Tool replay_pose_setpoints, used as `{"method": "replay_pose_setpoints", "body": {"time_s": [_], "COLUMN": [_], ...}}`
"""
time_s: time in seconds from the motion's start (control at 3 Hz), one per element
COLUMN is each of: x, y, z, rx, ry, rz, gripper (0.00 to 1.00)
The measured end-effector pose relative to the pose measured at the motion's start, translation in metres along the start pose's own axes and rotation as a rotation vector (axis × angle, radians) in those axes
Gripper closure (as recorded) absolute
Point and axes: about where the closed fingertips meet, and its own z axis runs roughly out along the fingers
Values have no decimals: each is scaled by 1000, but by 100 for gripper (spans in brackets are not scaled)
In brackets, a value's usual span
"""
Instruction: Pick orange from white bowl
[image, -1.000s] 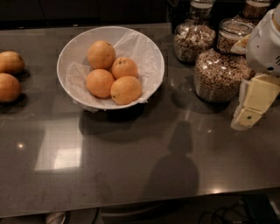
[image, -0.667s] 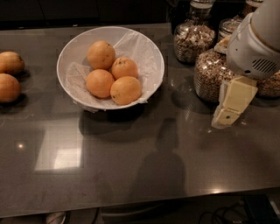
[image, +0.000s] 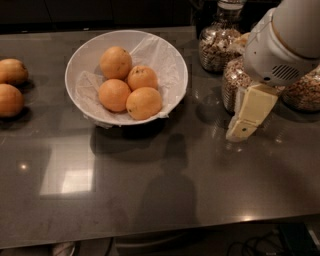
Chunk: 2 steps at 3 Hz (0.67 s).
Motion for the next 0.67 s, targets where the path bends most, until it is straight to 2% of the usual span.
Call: {"method": "replay_pose_setpoints", "body": {"time_s": [0.33, 0.67], "x": [-11, -38], "y": [-3, -11], "z": [7, 23], "rx": [15, 21], "ry": [-40, -124], "rz": [9, 25], "gripper": [0, 0]}}
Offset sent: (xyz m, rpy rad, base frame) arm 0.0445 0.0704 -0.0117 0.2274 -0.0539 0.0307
